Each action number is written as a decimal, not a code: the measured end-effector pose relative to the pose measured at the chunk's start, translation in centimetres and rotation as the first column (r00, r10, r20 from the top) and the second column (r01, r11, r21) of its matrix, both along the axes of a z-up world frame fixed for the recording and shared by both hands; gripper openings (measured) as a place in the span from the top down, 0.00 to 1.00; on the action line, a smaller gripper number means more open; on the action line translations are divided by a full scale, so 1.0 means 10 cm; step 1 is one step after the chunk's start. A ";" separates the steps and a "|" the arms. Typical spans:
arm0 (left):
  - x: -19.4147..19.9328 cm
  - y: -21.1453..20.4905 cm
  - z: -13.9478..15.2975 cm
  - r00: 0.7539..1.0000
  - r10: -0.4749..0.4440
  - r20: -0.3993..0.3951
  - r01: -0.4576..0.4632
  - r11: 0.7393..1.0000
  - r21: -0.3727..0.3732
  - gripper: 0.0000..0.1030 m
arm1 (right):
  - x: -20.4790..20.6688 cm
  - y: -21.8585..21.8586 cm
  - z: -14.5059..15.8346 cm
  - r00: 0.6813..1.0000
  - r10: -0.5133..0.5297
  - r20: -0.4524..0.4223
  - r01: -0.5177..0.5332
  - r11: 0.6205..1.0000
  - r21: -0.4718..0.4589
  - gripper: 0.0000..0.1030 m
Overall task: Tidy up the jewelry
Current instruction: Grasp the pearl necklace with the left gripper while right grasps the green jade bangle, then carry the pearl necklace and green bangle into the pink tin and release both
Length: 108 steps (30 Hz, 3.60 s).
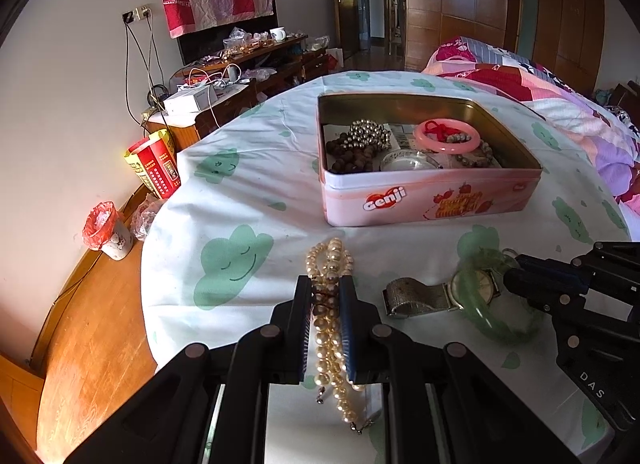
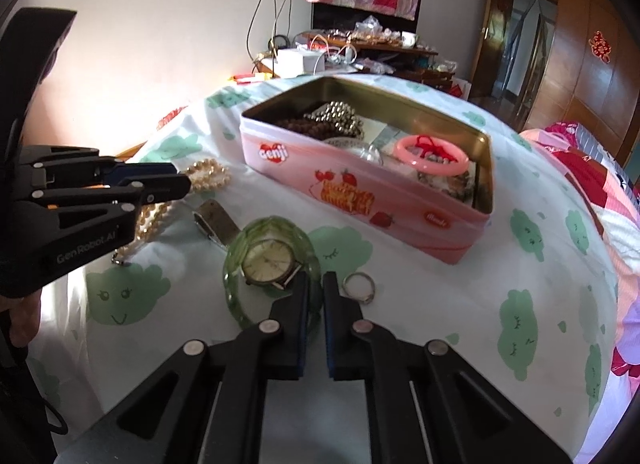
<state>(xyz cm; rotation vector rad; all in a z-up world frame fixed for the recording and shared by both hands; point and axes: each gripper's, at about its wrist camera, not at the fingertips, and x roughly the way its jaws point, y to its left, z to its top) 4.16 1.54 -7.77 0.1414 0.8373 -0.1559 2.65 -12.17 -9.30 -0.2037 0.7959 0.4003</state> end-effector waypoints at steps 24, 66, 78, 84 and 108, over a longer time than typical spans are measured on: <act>-0.08 0.00 0.55 0.994 -0.005 0.105 0.008 1.000 -0.023 0.87 | -0.05 -0.11 0.35 0.989 -0.055 0.135 0.055 0.998 0.002 0.92; 0.82 -0.35 0.94 0.986 -0.044 0.161 0.035 0.998 0.058 0.87 | 0.68 -0.41 0.83 0.960 -0.131 0.246 0.139 0.990 -0.014 0.92; 1.04 -0.54 0.79 0.990 -0.050 0.132 0.039 0.996 0.083 0.87 | 1.03 -0.37 0.69 0.963 -0.152 0.221 0.167 0.985 -0.051 0.92; 1.12 -0.56 0.68 0.993 -0.049 0.107 0.040 0.995 0.087 0.87 | 1.15 -0.35 0.60 0.968 -0.148 0.201 0.163 0.985 -0.059 0.92; 1.25 -0.63 0.43 0.997 -0.054 0.048 0.048 0.992 0.113 0.87 | 1.24 -0.25 0.35 0.979 -0.146 0.144 0.159 0.984 -0.084 0.92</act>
